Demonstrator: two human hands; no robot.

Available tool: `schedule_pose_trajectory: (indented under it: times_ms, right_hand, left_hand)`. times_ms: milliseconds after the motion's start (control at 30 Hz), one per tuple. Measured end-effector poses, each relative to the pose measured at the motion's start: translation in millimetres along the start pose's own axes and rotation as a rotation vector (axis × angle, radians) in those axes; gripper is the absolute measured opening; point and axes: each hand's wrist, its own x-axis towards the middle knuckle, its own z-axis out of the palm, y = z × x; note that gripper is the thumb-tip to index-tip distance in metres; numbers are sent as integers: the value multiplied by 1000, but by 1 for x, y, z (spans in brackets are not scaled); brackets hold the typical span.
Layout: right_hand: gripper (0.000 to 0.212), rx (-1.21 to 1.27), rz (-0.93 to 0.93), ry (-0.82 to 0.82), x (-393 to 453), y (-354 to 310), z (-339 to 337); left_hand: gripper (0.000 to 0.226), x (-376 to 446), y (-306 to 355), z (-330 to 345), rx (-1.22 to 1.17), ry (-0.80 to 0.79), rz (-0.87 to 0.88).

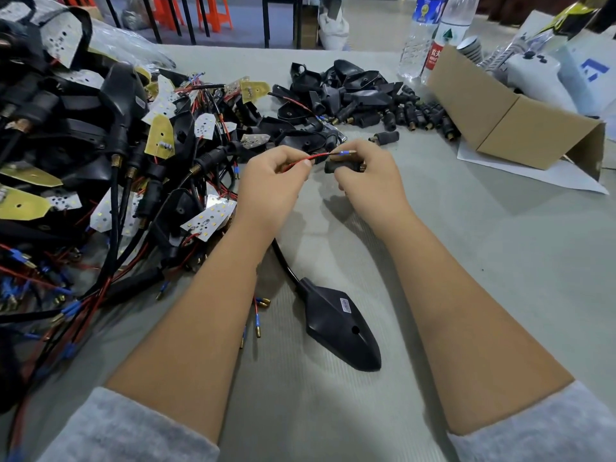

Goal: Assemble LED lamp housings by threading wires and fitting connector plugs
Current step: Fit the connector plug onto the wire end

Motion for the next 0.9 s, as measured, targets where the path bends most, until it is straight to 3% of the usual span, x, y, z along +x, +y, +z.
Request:
schedule_pose_trajectory:
  times_ms: [133,267,533,900]
  right_hand:
    - [34,163,107,-26,-1,-4,-1]
    - [22,309,152,-64,-1,-3,-4]
    - [12,306,136,-79,-1,1,-7]
    - [17,261,99,-104,-2,2,-5]
  left_hand:
    - [19,-2,0,1,146,4,29]
    - [13,-4,1,1,306,49,110]
    - [24,-6,4,1,28,21,-17]
    - [17,-2,4,2,-38,120,-66]
